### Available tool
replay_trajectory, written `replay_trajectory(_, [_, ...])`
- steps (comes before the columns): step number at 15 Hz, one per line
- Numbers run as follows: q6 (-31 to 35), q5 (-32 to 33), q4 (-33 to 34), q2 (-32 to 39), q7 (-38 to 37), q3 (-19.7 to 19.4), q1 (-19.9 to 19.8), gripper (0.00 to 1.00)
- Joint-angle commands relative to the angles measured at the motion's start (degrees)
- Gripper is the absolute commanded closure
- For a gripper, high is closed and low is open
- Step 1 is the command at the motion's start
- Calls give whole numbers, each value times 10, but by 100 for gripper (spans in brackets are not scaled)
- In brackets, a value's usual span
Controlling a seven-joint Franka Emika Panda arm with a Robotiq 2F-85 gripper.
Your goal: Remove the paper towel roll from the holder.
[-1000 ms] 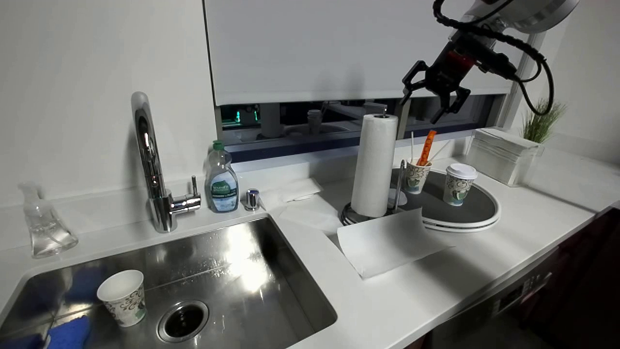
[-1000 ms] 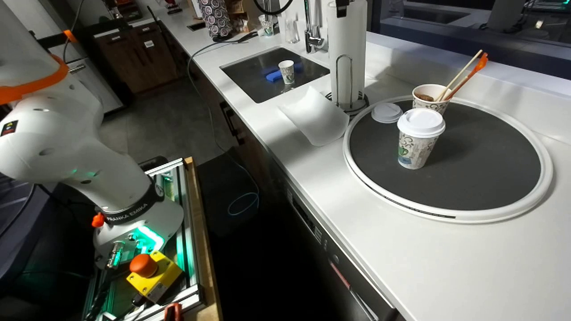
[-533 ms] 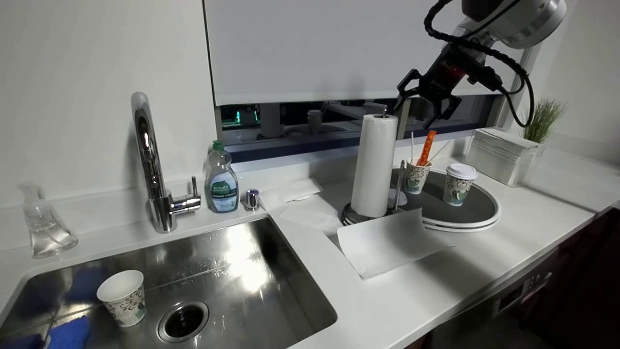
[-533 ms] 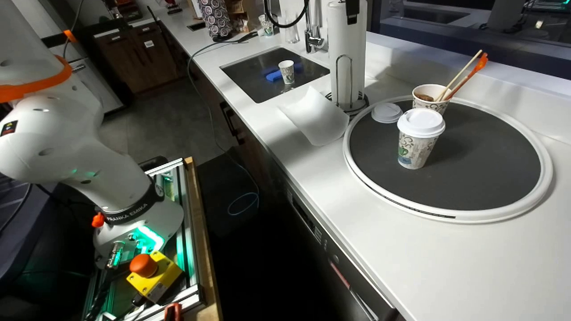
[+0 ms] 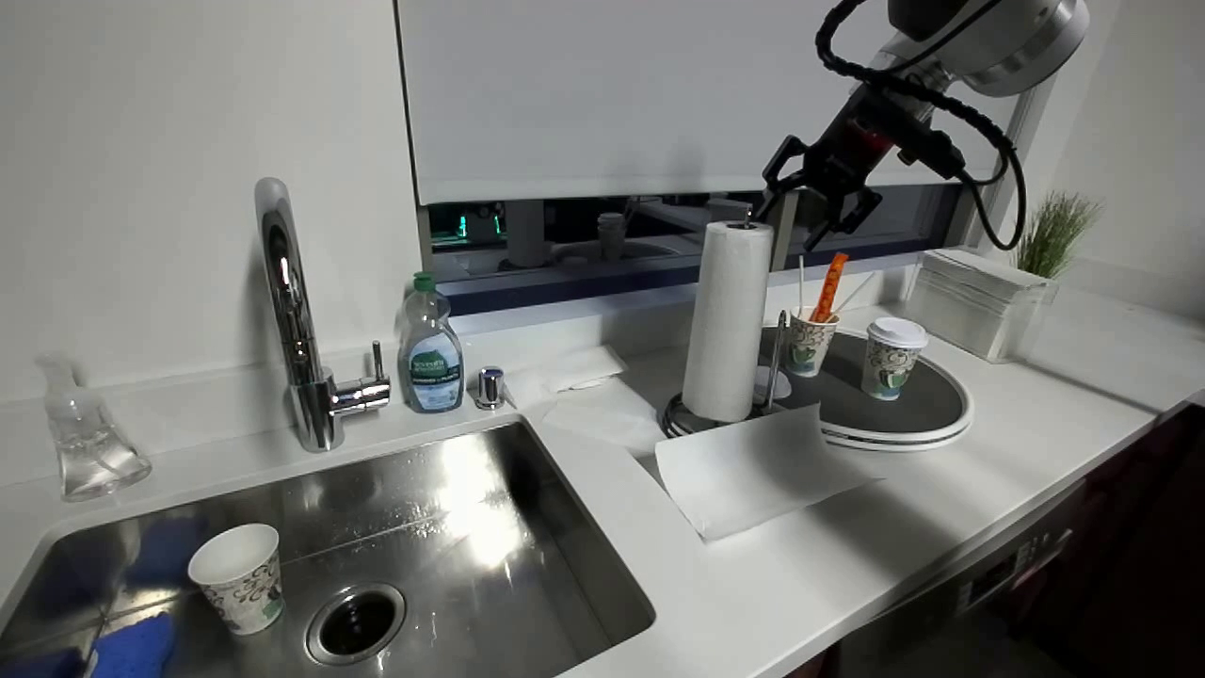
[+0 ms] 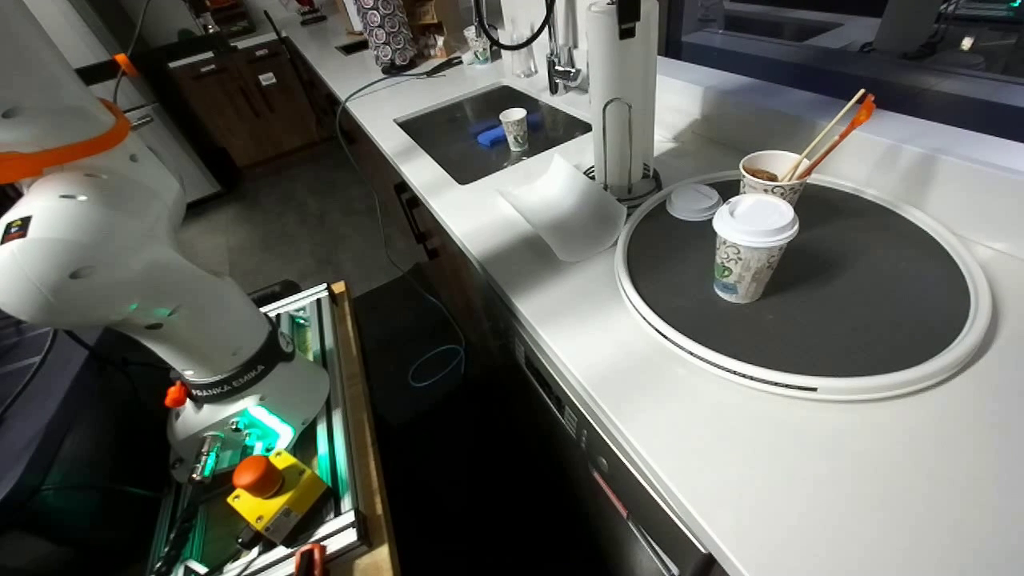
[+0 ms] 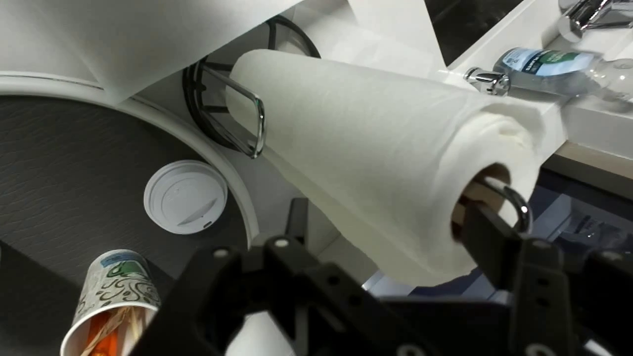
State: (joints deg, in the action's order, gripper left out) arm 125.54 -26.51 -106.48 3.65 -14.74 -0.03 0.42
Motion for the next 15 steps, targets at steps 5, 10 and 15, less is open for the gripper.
replay_trajectory(5, [10,-16,20,14,9,8,1,64])
replay_trajectory(10, [13,-19,23,6,11,10,1,23])
replay_trajectory(15, [6,-21,38,21,8,11,1,35])
